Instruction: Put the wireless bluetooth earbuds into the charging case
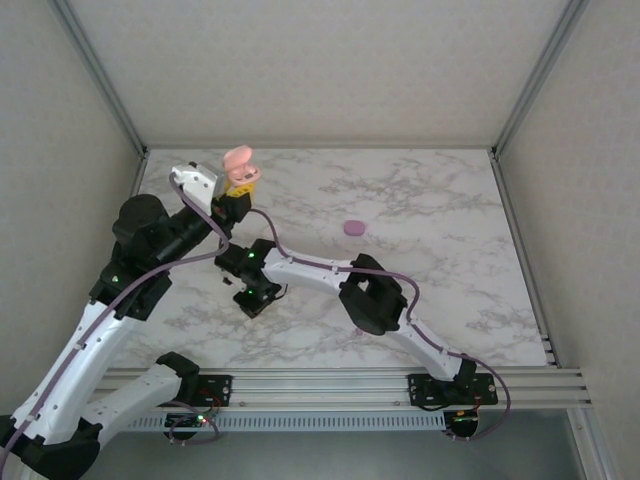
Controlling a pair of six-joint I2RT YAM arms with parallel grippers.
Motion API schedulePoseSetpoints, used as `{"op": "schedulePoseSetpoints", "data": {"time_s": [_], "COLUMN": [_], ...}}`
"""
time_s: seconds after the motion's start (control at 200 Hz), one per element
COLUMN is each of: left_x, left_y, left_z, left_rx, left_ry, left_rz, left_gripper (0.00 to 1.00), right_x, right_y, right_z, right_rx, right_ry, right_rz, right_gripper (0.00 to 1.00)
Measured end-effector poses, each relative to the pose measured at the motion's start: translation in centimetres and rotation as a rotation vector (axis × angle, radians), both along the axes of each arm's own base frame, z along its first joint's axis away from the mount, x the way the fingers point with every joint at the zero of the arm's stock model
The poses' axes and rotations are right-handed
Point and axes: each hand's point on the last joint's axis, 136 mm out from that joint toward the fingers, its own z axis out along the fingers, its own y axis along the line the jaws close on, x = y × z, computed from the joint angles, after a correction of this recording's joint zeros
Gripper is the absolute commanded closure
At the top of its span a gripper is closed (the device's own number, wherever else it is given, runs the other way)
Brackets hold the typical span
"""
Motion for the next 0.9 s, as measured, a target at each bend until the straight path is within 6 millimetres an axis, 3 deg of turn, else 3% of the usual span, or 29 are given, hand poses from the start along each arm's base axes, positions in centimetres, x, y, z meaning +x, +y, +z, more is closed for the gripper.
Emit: {"op": "schedulePoseSetpoints", "data": {"time_s": [0.095, 0.27, 0.37, 0.896], "left_x": [0.3, 1.1, 1.6, 2.5], "left_y": [-0.2, -1.0, -1.5, -2.4], "left_z": [-0.4, -0.9, -1.4, -2.0], "left_rx": [0.006, 0.008, 0.009, 0.0], "left_ry": [0.011, 0.026, 0.036, 0.06], "left_rz": [-0.003, -0.022, -0.032, -0.053], "left_gripper": [0.89, 0.89, 0.89, 0.89], "right_x": [1.1, 4.8, 5.9, 7.2], "right_y": [-3.6, -11.7, -14.4, -15.0], "right_z": [-0.1, -0.3, -0.4, -0.3], "right_rx": [-0.031, -0.071, -0.074, -0.126], "right_ry": [0.015, 0.056, 0.068, 0.026], "right_rz": [-0.103, -0.387, -0.503, -0.575], "right_gripper": [0.79, 0.79, 0.78, 0.71]}}
